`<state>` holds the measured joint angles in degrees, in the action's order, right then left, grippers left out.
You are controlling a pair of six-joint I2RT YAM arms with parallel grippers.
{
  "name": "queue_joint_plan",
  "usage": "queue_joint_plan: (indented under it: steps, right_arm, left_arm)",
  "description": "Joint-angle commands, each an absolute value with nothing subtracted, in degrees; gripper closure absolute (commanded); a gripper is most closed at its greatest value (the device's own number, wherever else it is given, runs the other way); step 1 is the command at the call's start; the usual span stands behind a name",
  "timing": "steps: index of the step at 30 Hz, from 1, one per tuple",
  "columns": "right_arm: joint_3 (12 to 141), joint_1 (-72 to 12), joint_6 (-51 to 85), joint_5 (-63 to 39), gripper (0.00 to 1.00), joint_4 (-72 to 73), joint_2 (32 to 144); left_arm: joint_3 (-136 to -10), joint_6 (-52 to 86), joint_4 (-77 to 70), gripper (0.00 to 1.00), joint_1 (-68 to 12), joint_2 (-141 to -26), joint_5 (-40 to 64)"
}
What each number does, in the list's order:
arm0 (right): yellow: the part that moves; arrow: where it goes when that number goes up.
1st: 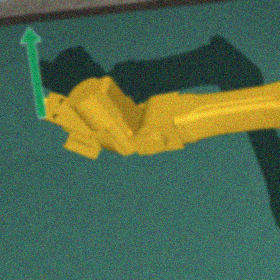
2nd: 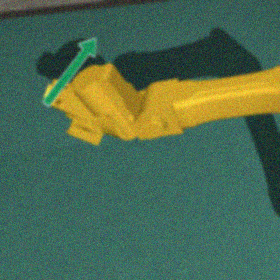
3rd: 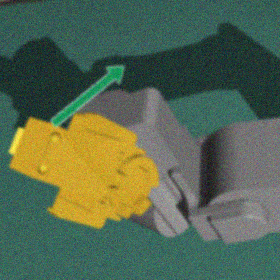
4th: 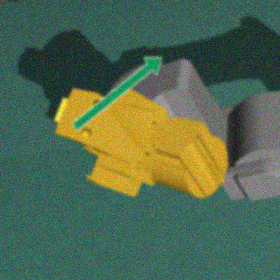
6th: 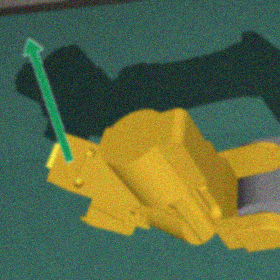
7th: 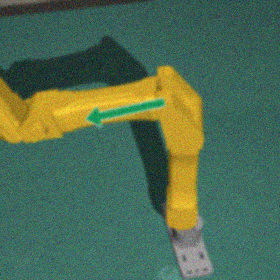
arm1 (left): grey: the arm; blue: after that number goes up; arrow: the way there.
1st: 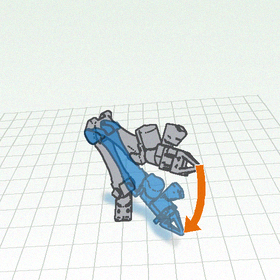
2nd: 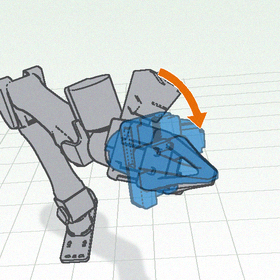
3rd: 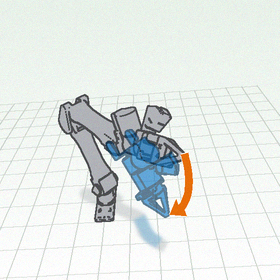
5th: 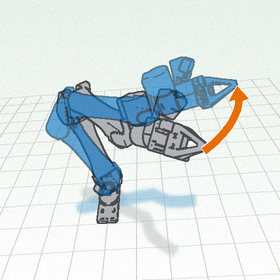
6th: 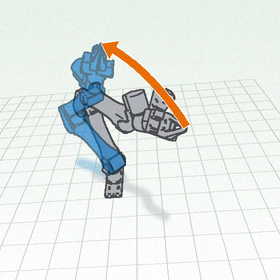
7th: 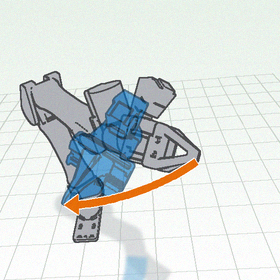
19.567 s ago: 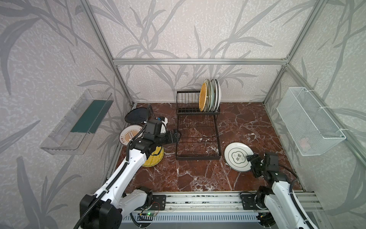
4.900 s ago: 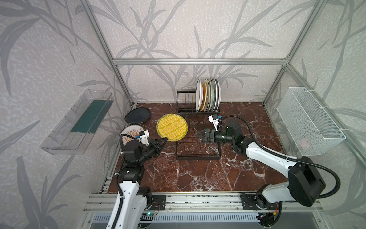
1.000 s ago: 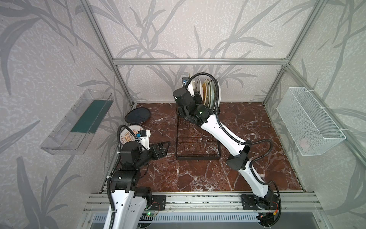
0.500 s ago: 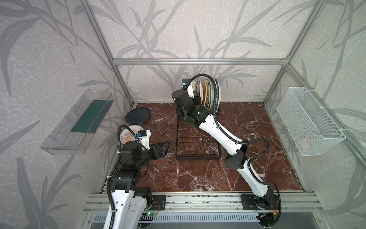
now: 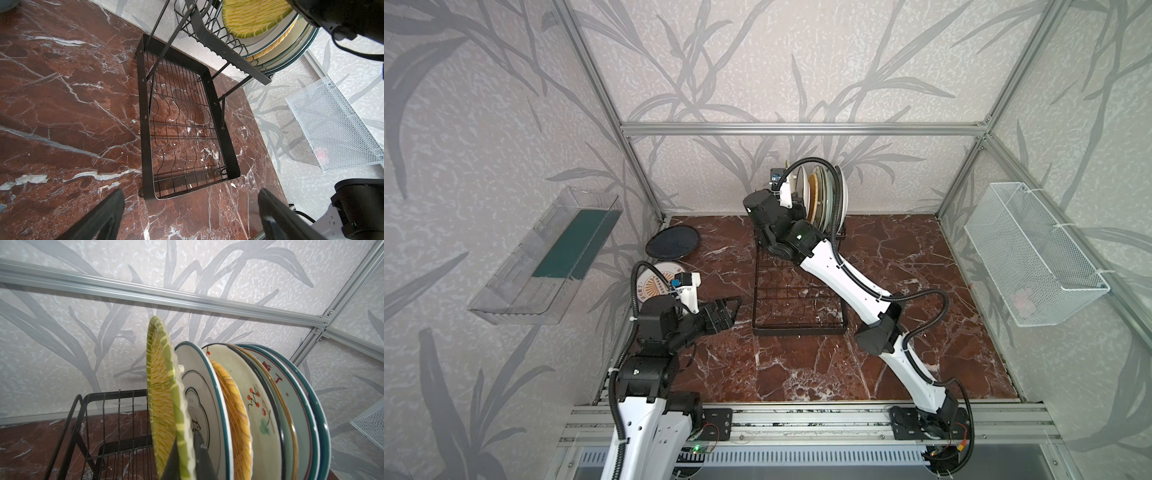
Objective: Load plates into a dish rack
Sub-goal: Place the plate on the dish rack.
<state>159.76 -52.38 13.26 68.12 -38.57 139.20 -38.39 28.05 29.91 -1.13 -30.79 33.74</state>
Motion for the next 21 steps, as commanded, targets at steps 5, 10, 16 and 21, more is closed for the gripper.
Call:
queue_joint_plan:
  steps: [5, 10, 16, 21]
  right_arm:
    - [161.1, -51.9, 17.4, 69.7, 1.0, -39.6, 140.4]
    - [161.1, -51.8, 18.8, 69.6, 1.0, -40.6, 140.7]
    - [160.9, -51.8, 20.7, 69.4, 1.0, -42.1, 141.0]
    - [160.9, -51.7, 24.2, 67.7, 1.0, -44.9, 141.1]
  left_arm:
    - [-38.0, 27.5, 28.9, 0.01, -1.5, -30.9, 34.4]
    - [-38.0, 27.5, 28.8, 0.01, -1.5, -30.9, 34.4]
    - [-38.0, 27.4, 28.9, 0.01, -1.5, -30.8, 34.4]
    - [-38.0, 27.4, 28.9, 0.01, -1.4, -30.8, 34.5]
